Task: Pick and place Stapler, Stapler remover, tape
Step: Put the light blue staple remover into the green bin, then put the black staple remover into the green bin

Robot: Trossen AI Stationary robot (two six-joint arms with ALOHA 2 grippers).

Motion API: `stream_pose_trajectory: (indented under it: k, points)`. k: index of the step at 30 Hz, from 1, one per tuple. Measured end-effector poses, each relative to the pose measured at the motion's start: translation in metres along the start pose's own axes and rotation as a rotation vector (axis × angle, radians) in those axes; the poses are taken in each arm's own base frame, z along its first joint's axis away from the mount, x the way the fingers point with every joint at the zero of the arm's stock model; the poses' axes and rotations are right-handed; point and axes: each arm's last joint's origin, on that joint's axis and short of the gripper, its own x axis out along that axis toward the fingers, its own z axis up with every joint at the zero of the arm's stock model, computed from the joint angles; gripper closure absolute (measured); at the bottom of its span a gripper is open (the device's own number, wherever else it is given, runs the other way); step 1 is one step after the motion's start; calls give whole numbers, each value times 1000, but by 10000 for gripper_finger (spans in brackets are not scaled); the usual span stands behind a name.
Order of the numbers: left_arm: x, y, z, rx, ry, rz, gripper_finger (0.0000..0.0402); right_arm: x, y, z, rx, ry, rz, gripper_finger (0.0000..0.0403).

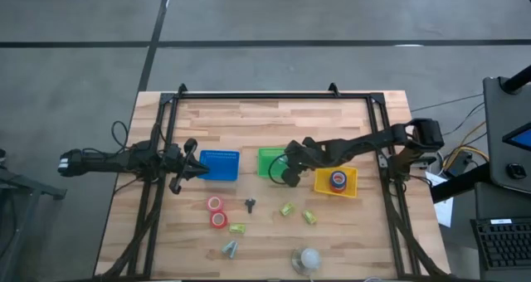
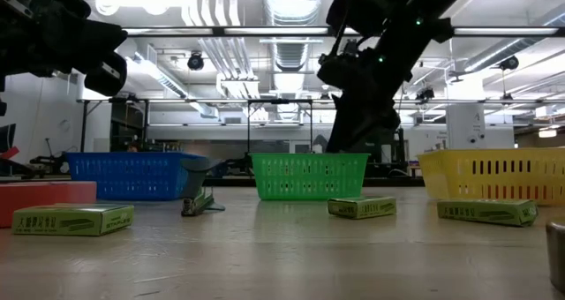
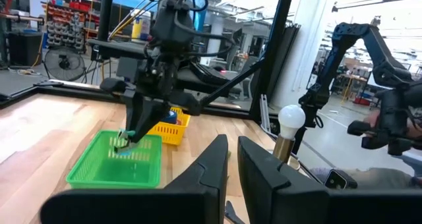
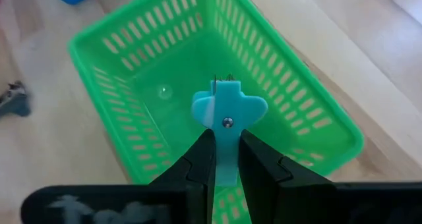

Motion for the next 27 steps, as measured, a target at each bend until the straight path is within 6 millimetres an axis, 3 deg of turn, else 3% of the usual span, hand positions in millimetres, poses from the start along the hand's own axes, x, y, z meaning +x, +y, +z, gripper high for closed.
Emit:
stream_pose_trajectory:
  k: [19, 27]
  points:
    - [0, 0, 0, 0, 4, 1, 360, 8, 0, -2, 0, 21, -8, 312]
    - [0, 0, 0, -1, 4, 1, 360, -21, 11, 15, -1, -75, 69, 302]
